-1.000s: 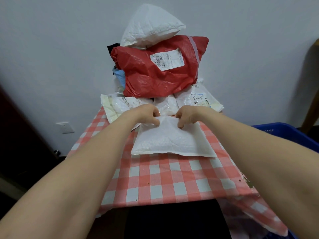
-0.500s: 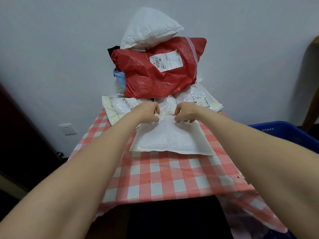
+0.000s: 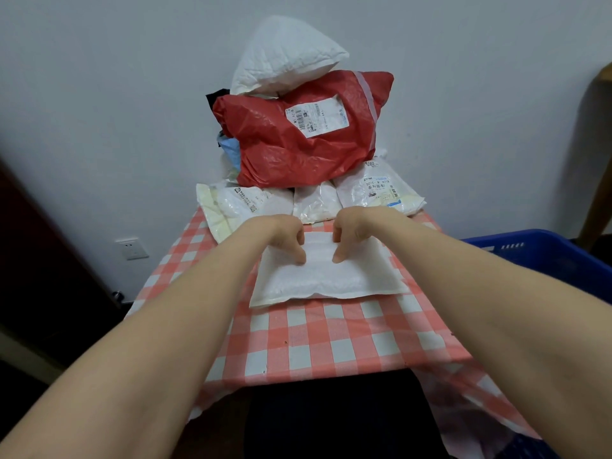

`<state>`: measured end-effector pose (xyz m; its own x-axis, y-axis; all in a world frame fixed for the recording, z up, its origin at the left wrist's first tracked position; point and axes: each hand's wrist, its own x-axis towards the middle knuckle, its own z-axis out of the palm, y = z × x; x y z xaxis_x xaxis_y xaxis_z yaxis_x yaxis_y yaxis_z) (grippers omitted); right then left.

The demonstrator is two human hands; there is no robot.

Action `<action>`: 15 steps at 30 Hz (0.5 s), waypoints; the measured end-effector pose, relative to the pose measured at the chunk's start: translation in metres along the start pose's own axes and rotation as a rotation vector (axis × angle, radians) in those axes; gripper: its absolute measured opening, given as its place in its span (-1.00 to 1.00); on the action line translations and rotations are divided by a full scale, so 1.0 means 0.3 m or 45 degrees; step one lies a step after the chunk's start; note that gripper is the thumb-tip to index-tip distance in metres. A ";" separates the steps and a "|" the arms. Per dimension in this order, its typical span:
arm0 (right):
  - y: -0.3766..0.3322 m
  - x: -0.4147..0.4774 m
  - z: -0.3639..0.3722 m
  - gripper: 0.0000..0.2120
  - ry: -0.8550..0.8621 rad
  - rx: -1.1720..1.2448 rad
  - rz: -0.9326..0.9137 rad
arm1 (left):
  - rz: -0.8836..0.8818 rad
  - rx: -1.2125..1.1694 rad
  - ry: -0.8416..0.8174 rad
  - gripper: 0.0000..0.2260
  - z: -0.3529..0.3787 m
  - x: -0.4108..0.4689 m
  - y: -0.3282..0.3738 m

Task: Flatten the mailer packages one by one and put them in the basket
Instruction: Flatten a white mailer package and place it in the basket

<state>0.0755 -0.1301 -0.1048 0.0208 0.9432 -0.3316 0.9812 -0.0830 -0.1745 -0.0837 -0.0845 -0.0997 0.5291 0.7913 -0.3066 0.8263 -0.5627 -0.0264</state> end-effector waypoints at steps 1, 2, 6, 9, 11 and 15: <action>-0.006 0.001 -0.001 -0.44 0.009 -0.031 -0.002 | -0.005 0.019 0.017 -0.72 0.001 0.001 0.007; -0.012 0.001 -0.001 -0.47 0.014 -0.051 -0.010 | -0.007 0.035 0.028 -0.70 0.000 0.002 0.012; -0.024 0.003 0.028 -0.66 0.052 -0.119 -0.043 | 0.033 0.162 0.073 -0.84 0.007 -0.002 0.037; -0.011 0.015 0.054 -0.76 0.068 -0.167 -0.062 | 0.069 0.245 0.150 -0.93 0.044 -0.005 0.047; 0.009 0.016 0.039 -0.77 0.037 -0.086 -0.058 | 0.052 0.110 0.119 -0.93 0.048 -0.010 0.025; 0.014 -0.011 -0.014 -0.47 -0.031 0.097 -0.062 | -0.047 -0.154 -0.023 -0.61 0.002 -0.014 -0.020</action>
<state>0.0805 -0.1321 -0.1005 -0.0320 0.9387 -0.3434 0.9633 -0.0626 -0.2608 -0.0911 -0.0844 -0.0988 0.4952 0.8058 -0.3246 0.8629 -0.4996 0.0763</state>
